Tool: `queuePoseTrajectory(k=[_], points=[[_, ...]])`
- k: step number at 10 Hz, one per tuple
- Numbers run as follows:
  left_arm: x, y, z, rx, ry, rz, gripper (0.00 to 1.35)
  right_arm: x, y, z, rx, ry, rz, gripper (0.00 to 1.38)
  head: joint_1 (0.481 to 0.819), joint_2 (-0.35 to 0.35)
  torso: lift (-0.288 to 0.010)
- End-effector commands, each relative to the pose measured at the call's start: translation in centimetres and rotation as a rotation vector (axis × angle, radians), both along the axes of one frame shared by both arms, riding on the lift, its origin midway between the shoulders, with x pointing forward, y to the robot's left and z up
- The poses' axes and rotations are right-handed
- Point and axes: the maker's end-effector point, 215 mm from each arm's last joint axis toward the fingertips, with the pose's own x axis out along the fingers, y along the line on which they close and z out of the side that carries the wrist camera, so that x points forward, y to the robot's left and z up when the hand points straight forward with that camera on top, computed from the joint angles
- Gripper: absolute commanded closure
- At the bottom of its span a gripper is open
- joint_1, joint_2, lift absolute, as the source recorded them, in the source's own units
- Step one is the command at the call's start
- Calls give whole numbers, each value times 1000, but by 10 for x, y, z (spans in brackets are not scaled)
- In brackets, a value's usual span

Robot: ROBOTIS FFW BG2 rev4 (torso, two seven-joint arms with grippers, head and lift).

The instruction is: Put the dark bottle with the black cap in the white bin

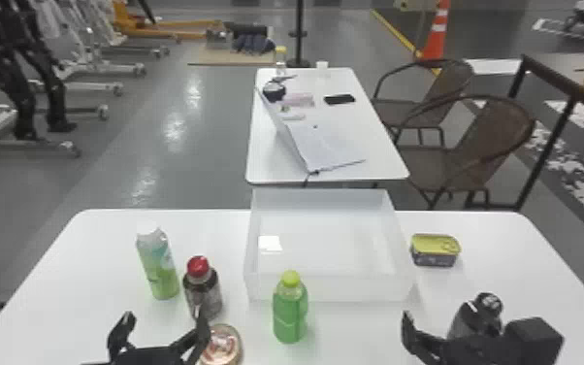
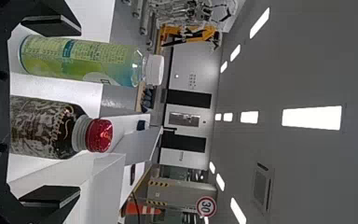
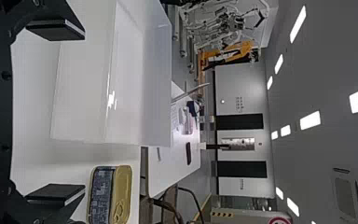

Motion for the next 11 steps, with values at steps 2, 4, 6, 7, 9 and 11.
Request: queuePoseTrajectory(k=[2,4,6,7,9,11], points=[[1,-1,1,4,-3,-3,107,0,0,0,1,0,0,139,549,0,-100],[0,-1,1,3,-3,-5,107,0,0,-1,1,2,-1,139,549,0,-100],[0,-1,2,5,-5,-5,107,0,0,-1,4,2,-1,139,549,0,-100],[0,-1,2,5,-5,-5,107,0,1,-1,4,2,1,139,549,0,-100],[0,-2,2,6,-5,-7,107,0,0,0,4,0,-1,139,549,0,-100],[1,-2,2,7,-6,-8,107,0,1,3,2,-5,0,139,549,0,-100]])
